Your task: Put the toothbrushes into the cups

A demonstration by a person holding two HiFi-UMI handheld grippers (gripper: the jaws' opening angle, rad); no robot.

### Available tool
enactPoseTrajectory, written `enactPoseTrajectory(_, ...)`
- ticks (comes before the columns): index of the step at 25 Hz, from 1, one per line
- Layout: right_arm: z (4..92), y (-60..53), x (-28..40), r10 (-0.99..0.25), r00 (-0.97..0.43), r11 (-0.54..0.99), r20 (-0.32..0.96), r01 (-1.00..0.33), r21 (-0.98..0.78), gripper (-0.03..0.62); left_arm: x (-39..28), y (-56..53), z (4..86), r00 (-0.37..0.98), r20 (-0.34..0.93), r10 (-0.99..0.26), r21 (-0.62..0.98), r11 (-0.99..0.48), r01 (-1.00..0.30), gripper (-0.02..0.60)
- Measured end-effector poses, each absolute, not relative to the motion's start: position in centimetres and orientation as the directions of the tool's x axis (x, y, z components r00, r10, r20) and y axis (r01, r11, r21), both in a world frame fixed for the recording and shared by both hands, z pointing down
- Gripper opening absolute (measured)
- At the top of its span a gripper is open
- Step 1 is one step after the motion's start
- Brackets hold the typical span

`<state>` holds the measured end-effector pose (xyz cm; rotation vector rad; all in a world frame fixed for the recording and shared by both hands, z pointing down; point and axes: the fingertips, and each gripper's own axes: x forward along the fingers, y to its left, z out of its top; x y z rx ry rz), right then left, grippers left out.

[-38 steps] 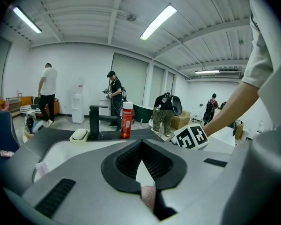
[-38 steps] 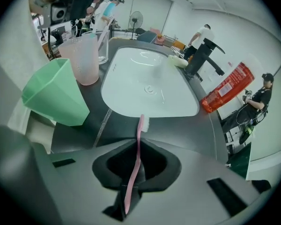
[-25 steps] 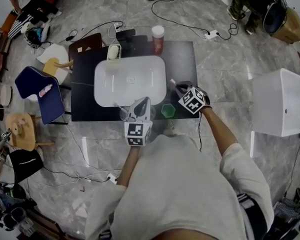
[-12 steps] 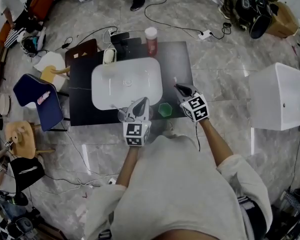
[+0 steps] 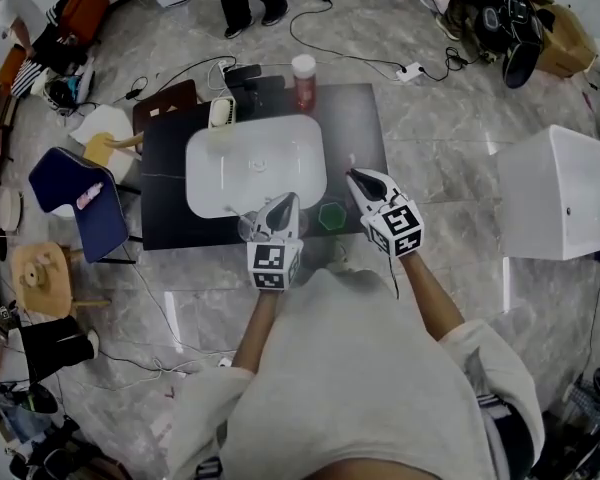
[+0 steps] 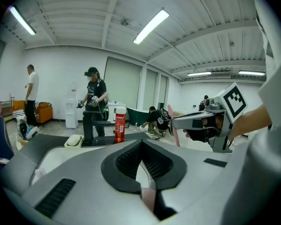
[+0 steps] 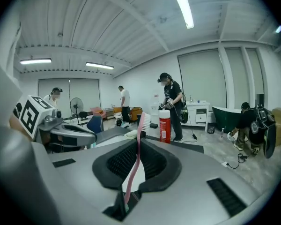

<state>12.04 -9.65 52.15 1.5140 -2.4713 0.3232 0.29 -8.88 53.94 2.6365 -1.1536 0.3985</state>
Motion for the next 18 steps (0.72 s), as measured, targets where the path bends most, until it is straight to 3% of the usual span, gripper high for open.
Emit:
enactPoseTrajectory(8, 50.5, -9.2, 9.1, -0.835, -0.49, 0.484, 0.252, -0.871, -0.088, 0.035, -0.6, -8.7, 53.8, 0.64, 0.334, -0.692, 0.104, -0.648, -0.754, 0.026)
enactPoseTrajectory(18, 54.4, -9.0, 7.2, -0.802, -0.499, 0.505, 0.328, -0.86, -0.073, 0.035, -2.9, -8.5, 54.0, 0.599, 0.342, -0.724, 0.11, -0.602, -0.791, 0.026)
